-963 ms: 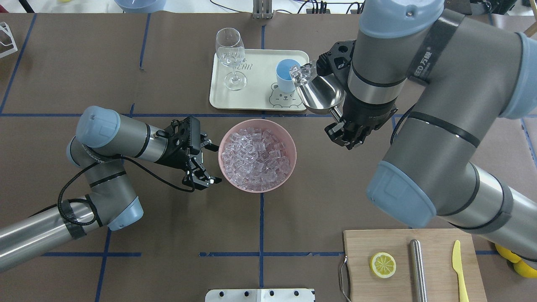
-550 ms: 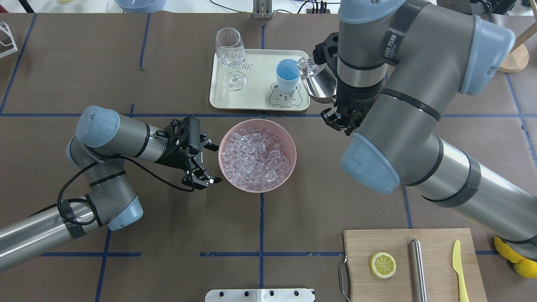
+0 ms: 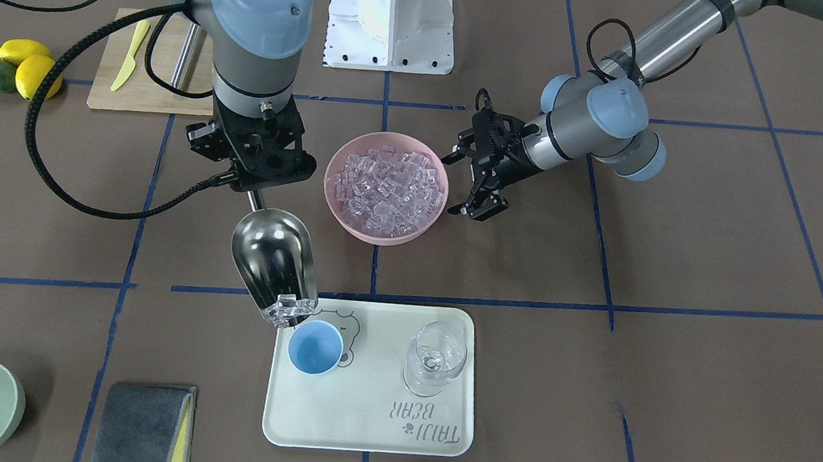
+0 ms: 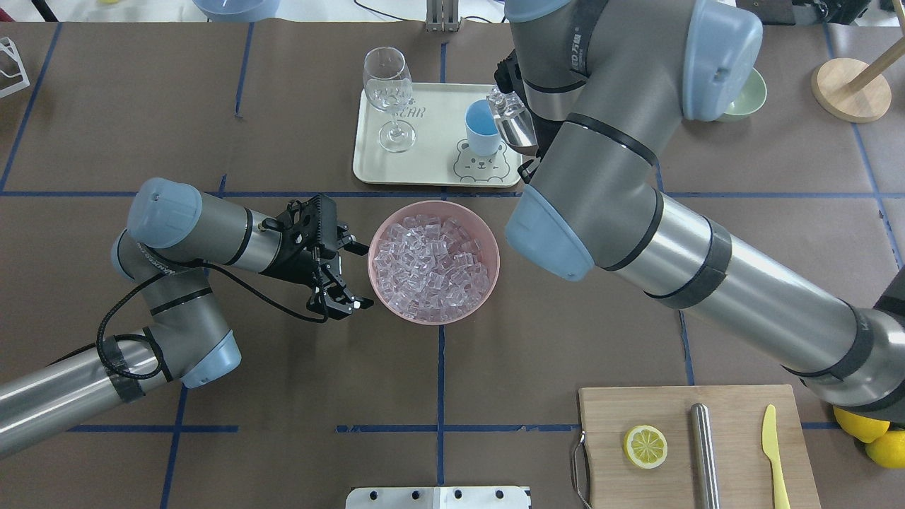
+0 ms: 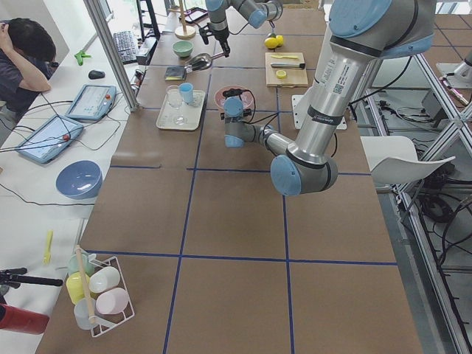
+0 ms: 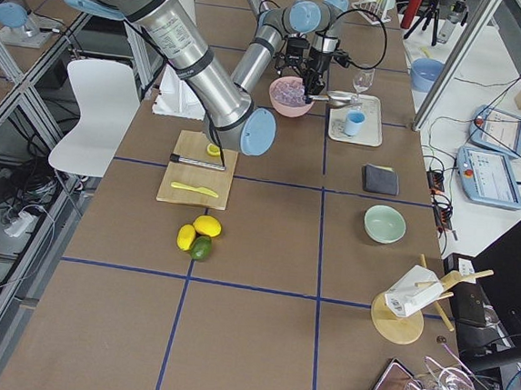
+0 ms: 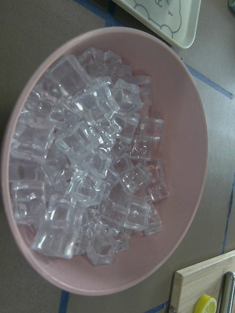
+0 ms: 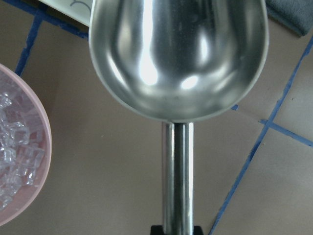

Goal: Put ice in cup with scoop

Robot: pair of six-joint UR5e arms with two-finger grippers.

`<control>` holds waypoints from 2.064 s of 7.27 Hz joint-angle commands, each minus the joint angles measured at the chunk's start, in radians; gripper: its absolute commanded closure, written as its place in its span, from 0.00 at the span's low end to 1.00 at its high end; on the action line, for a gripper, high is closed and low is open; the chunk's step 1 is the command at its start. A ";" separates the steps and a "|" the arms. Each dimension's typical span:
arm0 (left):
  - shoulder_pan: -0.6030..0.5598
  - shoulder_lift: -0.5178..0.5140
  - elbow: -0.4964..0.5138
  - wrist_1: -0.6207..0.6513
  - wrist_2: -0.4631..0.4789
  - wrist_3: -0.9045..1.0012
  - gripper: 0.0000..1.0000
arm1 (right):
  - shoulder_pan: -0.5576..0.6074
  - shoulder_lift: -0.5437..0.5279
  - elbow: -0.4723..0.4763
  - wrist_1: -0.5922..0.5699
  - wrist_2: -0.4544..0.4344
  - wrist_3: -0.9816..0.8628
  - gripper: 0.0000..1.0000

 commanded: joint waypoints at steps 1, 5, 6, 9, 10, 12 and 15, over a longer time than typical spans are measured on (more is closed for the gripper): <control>0.000 0.000 0.000 0.000 0.000 -0.001 0.00 | 0.000 0.077 -0.078 -0.087 -0.060 -0.116 1.00; -0.002 0.000 0.000 0.000 0.000 -0.002 0.00 | 0.012 0.103 -0.086 -0.202 -0.126 -0.282 1.00; 0.000 0.000 0.000 0.000 0.000 -0.001 0.00 | 0.018 0.114 -0.086 -0.224 -0.138 -0.323 1.00; 0.000 0.000 -0.002 -0.002 0.000 -0.003 0.00 | 0.037 0.126 -0.097 -0.247 -0.161 -0.398 1.00; 0.000 -0.002 -0.002 -0.002 0.000 -0.003 0.00 | 0.040 0.134 -0.107 -0.256 -0.172 -0.414 1.00; 0.000 0.000 -0.002 -0.002 0.000 -0.003 0.00 | 0.040 0.137 -0.107 -0.258 -0.172 -0.414 1.00; 0.000 0.000 0.000 -0.002 -0.002 -0.001 0.00 | 0.041 0.137 -0.098 -0.256 -0.161 -0.414 1.00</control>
